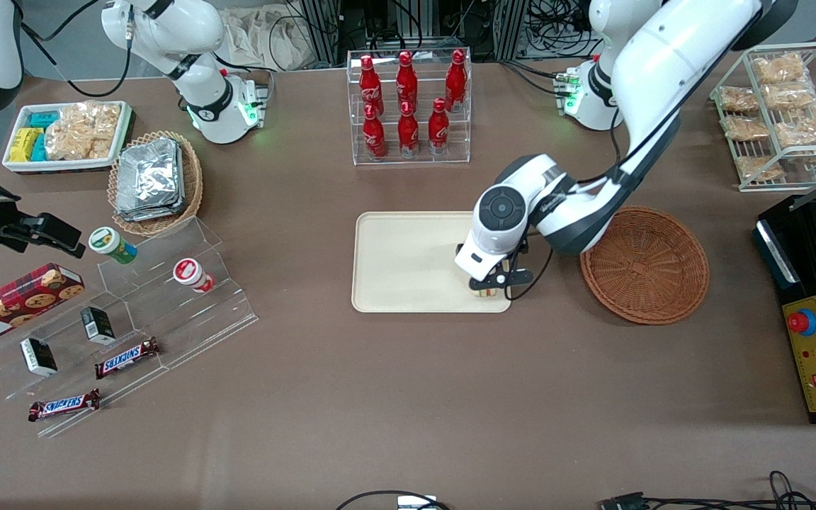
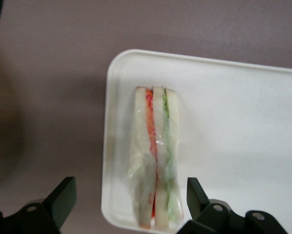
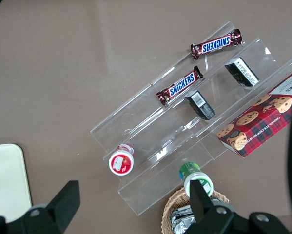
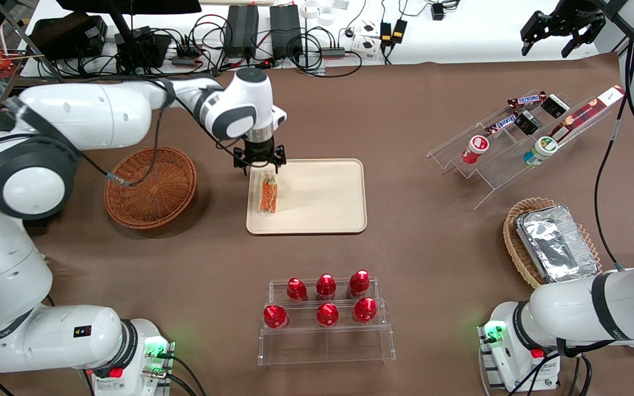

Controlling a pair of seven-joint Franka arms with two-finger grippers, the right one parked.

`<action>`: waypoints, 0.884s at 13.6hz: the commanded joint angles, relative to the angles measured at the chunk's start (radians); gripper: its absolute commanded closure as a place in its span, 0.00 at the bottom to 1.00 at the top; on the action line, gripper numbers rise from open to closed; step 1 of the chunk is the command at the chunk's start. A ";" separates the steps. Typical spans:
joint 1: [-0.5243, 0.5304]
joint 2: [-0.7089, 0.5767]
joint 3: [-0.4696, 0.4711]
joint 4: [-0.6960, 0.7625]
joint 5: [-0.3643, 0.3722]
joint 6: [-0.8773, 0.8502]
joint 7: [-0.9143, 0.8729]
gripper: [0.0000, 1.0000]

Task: Place sandwich from basket to tray
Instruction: 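Open the left gripper and withdraw it back toward the basket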

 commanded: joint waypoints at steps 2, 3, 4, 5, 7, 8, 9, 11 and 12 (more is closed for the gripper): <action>0.021 -0.278 0.030 0.006 -0.149 -0.174 0.151 0.00; 0.018 -0.333 0.089 0.017 -0.192 -0.218 0.229 0.00; 0.012 -0.399 0.156 0.011 -0.226 -0.231 0.330 0.00; 0.009 -0.451 0.225 0.003 -0.255 -0.239 0.412 0.00; -0.018 -0.522 0.391 0.000 -0.303 -0.272 0.542 0.00; -0.041 -0.551 0.481 -0.002 -0.312 -0.283 0.608 0.00; -0.055 -0.576 0.566 -0.002 -0.340 -0.295 0.676 0.00; -0.055 -0.617 0.674 -0.003 -0.360 -0.320 0.813 0.00; -0.057 -0.625 0.712 0.003 -0.360 -0.334 0.837 0.00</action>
